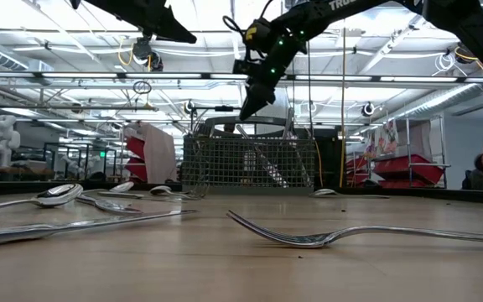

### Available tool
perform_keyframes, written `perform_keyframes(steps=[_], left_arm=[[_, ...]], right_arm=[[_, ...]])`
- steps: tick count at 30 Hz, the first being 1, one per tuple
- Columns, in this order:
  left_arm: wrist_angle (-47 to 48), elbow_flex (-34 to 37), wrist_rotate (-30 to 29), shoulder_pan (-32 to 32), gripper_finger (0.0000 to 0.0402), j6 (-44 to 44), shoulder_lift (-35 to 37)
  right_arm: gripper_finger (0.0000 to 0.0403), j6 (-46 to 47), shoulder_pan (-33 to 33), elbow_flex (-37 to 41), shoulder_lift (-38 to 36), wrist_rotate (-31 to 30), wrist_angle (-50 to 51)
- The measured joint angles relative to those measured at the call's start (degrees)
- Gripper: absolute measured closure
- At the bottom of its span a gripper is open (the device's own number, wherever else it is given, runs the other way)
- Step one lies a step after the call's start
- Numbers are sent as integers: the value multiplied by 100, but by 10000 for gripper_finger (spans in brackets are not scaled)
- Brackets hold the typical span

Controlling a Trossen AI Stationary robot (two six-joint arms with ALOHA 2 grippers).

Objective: Sort silverware
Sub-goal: Put the silver table knife into the silverware organizer

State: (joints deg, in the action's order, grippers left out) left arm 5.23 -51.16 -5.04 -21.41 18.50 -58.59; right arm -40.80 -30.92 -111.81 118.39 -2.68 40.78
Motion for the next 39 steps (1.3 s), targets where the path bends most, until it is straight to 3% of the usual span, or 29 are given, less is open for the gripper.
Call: perform_keyframes(steps=[7, 30, 35, 39], left_arm=[[0, 0, -2, 0, 394, -7, 0], [16, 0, -51, -21, 394, -7, 0], [42, 0, -61, -64, 394, -11, 0], [27, 0, -61, -81, 394, -9, 2]], right_arm=[[226, -57, 50, -4, 101, -26, -38], [242, 113, -57, -22, 750, -34, 26], [279, 91, -32, -23, 802, -357, 2], [369, 99, -26, -13, 765, -412, 18]])
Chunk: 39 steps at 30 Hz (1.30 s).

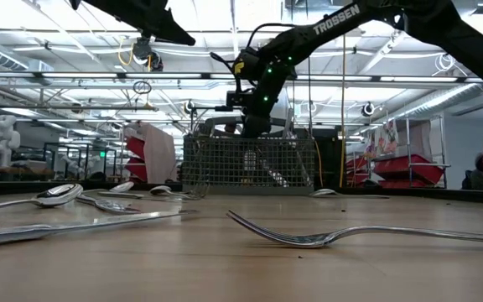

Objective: Sort silverware
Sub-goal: Put the silver table knife into the silverware organizer

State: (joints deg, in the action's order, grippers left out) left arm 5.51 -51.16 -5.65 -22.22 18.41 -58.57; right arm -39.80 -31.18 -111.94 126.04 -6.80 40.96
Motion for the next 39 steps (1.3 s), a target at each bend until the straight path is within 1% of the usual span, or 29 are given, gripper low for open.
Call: perform_keyframes(steps=[1, 7, 10, 13, 19, 26, 33, 36, 39], left_arm=[[-1, 0, 0, 0, 394, 0, 1], [1, 0, 0, 2, 394, 28, 1], [3, 0, 0, 2, 394, 35, 1], [6, 0, 0, 7, 394, 35, 1], [14, 0, 0, 7, 394, 40, 1], [16, 0, -8, 7, 394, 157, 1], [-9, 0, -70, 2, 394, 178, 1], [28, 0, -66, -124, 394, 64, -45], [84, 107, -66, -450, 394, -503, -163]], right_arm=[[380, -5, -1, -27, -23, -35, 33], [382, 74, 51, -301, -20, -101, 168], [399, 103, 55, -556, -17, 58, 177], [401, 215, 61, -711, -22, 164, 134], [401, 957, 44, -723, 53, 703, 207], [401, 1002, 214, -721, 255, 725, 205], [401, 991, 290, -721, 260, 728, 179], [401, 1011, 282, -721, 260, 714, 207], [401, 1019, 280, -721, 260, 708, 213]])
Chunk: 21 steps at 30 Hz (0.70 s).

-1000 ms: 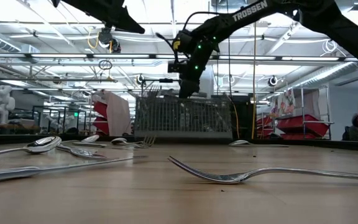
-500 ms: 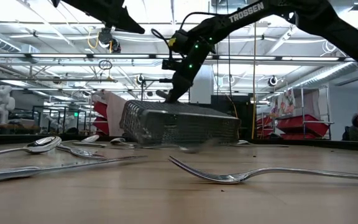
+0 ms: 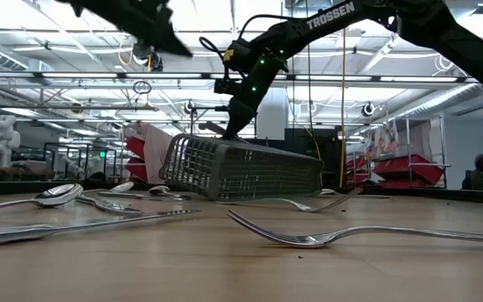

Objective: Sort silverware
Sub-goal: Put the silver table knife into the silverware organizer

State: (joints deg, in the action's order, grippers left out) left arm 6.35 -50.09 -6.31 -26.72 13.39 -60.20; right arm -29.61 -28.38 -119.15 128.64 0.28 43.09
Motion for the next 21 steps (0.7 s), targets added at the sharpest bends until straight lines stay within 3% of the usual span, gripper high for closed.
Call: perform_keyframes(steps=[8, 14, 21], left_arm=[[-436, 681, 555, -857, 394, -1159, -269], [-1008, 817, 757, -1135, 394, -1451, -505], [-1782, 820, 1079, -1303, 394, -1842, -1263]], right_arm=[[402, -9, 58, 0, -186, -31, 343], [402, 30, 82, -2, -706, 14, 521], [402, 260, 95, -22, -1090, -37, 948]])
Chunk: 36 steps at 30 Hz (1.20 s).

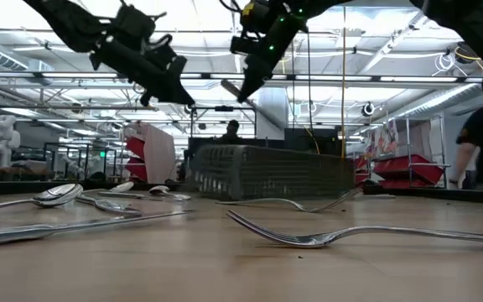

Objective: Sort silverware
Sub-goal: Put the silver table knife into the silverware organizer

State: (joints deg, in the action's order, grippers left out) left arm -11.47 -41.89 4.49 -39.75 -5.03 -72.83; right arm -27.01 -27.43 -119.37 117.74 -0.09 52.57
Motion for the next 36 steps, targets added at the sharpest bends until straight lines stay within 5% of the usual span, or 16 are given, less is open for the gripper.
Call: perform_keyframes(steps=[6, 13, 18, 36], left_arm=[[-319, 2, 175, -2, 394, -217, -489], [-362, 0, 173, -37, 394, -368, -366], [-285, 0, 168, -78, 394, -373, -293], [-246, 0, 153, -87, 394, -366, -289]], right_arm=[[402, 51, 49, 7, -5, 111, 64], [402, 826, -279, 7, 363, 1184, -1372], [402, 1113, -486, 13, 673, 1343, -1549], [402, 951, -717, 20, 581, 1510, 411]])
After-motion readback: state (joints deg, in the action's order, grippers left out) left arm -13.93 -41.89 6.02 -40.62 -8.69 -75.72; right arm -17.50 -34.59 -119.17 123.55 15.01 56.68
